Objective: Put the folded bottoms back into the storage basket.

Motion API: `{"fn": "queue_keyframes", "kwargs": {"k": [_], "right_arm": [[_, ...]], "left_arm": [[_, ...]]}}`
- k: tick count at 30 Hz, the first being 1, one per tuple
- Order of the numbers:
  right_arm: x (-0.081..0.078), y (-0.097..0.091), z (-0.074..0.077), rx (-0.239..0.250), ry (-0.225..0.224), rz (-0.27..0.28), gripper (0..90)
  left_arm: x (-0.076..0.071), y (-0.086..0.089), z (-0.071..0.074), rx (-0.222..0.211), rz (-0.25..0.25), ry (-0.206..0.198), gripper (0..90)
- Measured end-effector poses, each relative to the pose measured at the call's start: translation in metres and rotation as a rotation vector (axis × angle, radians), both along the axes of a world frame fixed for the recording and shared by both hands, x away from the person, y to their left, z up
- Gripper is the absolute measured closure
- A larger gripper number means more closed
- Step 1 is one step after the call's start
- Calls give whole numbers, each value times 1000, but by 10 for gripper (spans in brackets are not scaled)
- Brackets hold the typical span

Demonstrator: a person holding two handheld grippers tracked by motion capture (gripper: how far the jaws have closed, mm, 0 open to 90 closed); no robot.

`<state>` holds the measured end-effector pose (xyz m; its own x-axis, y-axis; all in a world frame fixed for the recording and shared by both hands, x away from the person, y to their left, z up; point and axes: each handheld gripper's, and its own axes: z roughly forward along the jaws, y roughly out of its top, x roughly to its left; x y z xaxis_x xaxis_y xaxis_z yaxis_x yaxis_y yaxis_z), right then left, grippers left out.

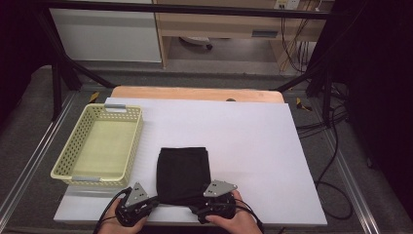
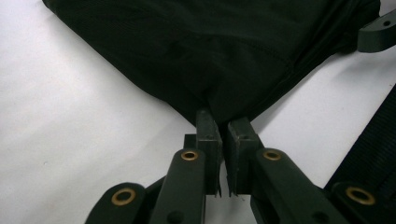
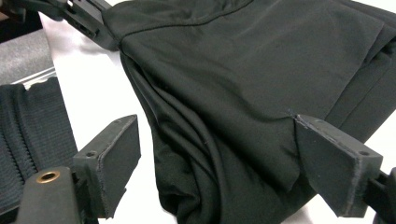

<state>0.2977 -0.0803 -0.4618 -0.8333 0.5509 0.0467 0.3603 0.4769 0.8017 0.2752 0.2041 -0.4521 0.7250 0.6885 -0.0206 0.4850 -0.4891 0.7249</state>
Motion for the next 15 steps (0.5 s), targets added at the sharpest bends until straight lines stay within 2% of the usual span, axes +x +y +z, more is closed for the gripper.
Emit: {"fn": "queue_keyframes", "kwargs": {"k": [7, 15], "right_arm": [[-1, 1, -1, -21, 1, 0, 256], [-3, 0, 0, -33, -15, -9, 380]], "left_arm": [[0, 1, 0, -2, 4, 0, 856], [1, 1, 0, -6, 11, 0, 855]]}}
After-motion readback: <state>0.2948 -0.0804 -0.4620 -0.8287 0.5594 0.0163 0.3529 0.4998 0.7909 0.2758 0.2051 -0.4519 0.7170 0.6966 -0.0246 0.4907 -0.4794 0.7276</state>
